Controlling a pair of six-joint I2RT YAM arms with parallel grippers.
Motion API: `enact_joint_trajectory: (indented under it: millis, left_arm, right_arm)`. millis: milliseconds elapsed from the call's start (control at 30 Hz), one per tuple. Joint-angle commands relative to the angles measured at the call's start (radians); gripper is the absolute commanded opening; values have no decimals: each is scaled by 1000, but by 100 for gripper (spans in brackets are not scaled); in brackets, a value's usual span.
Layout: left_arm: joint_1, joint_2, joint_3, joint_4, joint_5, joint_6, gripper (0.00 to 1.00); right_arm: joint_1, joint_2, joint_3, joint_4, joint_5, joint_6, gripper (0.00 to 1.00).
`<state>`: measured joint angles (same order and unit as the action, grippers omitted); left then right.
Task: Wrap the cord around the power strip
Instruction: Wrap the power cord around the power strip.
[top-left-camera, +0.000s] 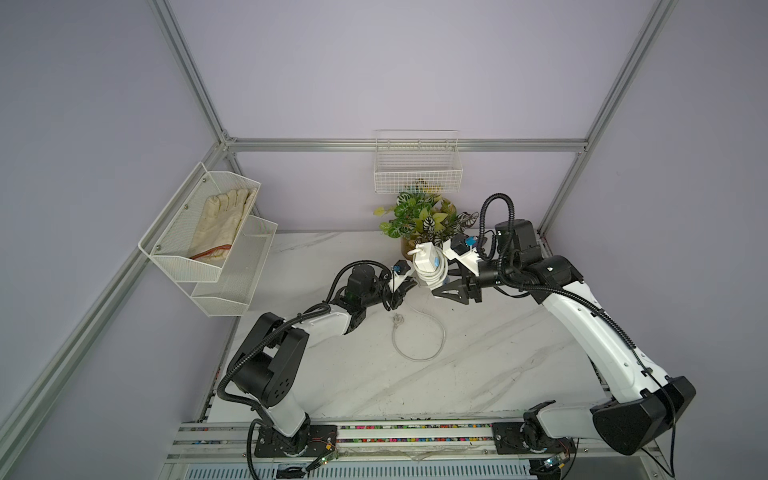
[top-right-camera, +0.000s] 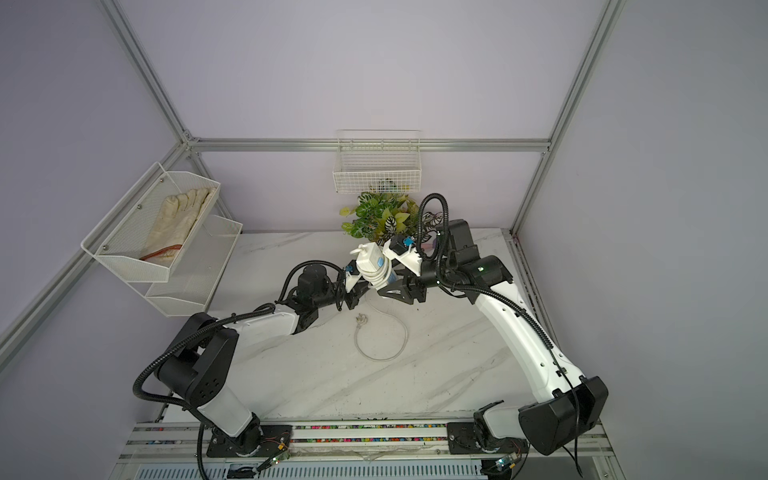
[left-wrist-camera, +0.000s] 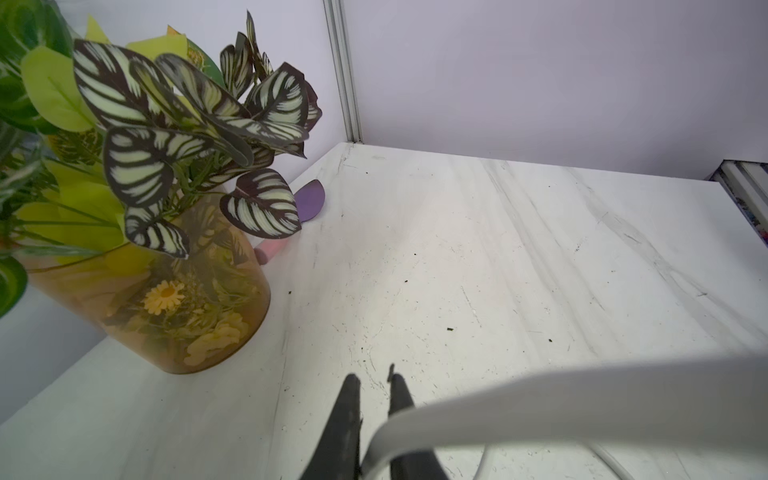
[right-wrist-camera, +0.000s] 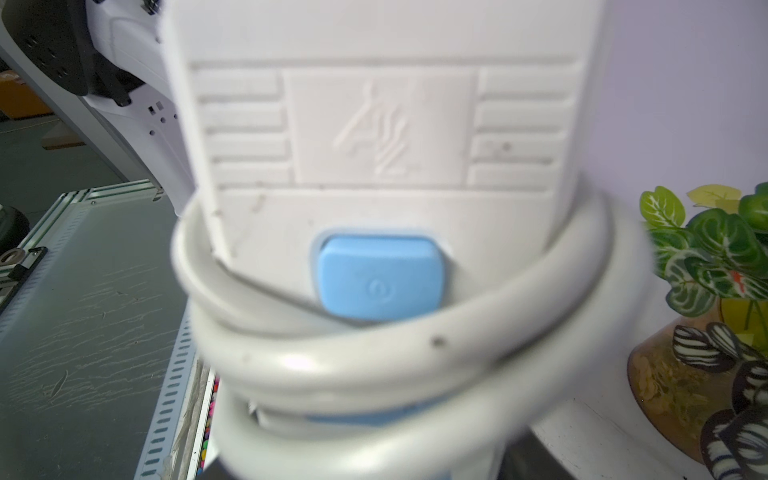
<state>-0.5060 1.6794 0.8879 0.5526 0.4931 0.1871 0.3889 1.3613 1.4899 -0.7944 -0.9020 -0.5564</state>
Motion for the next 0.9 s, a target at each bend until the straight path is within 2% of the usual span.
enact_joint_trajectory:
  millis: [0, 233, 433, 533, 633, 767, 867]
  left_arm:
    - [2, 32, -48, 127, -47, -64, 15]
    - [5, 59, -50, 138, -60, -58, 16]
    - [30, 73, -6, 46, -36, -12, 15]
    - [50, 91, 34, -8, -33, 21, 10]
    - [76, 106, 108, -83, -12, 46, 4]
    - [91, 132, 271, -254, -11, 143, 0]
    - [99, 153, 381, -340, -65, 183, 0]
  right_arm:
    - [-3, -7, 55, 23, -45, 25, 0]
    - [-30, -8, 74, 23, -78, 36, 0]
    - [-52, -26, 64, 14, -60, 58, 0]
    - [-53, -38, 46, 2, -61, 39, 0]
    - [-52, -49, 17, -53, -76, -36, 0]
    - [-50, -77, -51, -136, -126, -189, 0]
    - [-42, -83, -90, -207, -152, -284, 0]
